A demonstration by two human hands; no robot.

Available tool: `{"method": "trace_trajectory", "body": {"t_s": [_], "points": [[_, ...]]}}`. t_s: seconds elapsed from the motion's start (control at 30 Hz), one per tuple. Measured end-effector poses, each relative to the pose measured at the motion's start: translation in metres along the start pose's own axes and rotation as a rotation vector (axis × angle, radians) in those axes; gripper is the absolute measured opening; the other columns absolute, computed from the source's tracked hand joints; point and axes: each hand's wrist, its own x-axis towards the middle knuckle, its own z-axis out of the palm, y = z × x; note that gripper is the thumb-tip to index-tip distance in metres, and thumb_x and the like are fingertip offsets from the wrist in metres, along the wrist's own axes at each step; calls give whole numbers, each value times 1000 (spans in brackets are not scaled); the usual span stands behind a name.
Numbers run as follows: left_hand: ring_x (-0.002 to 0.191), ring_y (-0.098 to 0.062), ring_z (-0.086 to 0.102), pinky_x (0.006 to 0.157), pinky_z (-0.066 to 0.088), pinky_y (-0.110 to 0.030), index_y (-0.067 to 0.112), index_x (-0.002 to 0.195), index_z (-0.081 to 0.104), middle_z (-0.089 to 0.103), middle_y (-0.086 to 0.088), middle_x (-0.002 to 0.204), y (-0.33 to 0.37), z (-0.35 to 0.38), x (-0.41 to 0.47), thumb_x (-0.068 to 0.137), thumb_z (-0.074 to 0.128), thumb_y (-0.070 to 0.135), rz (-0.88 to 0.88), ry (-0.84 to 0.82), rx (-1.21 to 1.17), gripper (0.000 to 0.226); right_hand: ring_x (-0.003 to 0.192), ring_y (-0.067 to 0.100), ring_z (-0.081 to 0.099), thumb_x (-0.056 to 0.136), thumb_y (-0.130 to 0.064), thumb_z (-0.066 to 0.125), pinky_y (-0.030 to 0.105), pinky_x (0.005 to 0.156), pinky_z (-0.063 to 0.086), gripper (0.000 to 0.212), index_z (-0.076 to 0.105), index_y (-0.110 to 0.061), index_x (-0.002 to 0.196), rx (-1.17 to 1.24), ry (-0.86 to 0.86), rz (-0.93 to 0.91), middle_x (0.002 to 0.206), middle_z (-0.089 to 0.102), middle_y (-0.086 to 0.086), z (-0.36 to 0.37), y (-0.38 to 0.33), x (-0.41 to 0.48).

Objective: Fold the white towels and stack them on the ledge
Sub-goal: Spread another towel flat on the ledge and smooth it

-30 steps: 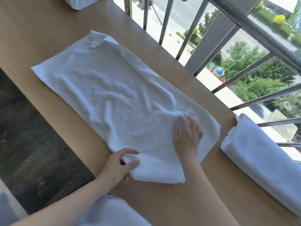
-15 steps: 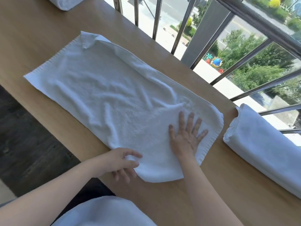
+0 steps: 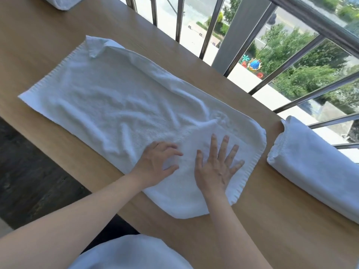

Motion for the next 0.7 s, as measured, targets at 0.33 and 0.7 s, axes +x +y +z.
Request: {"method": "trace_trajectory", "body": {"t_s": [0.33,0.7], "points": [[148,-13,-28,118,-21,-39,54,151,-9,-26,13,162,-16,10,3,91,23,73,150,-225,448,70,152,24,-18,103,-50,25,58,116,-12,62,-1,-36,157,82,-1,189,166,-14,-7,0,14,-25],[138,-18,-46,117,-23,-48,44,146,-33,-48,5,151,-9,7,2,95,6,68,152,-323,472,69,145,26,24,99,-12,49,33,111,29,55,32,-18,150,372,216,396,165,16,0,-21,-19,-80]]}}
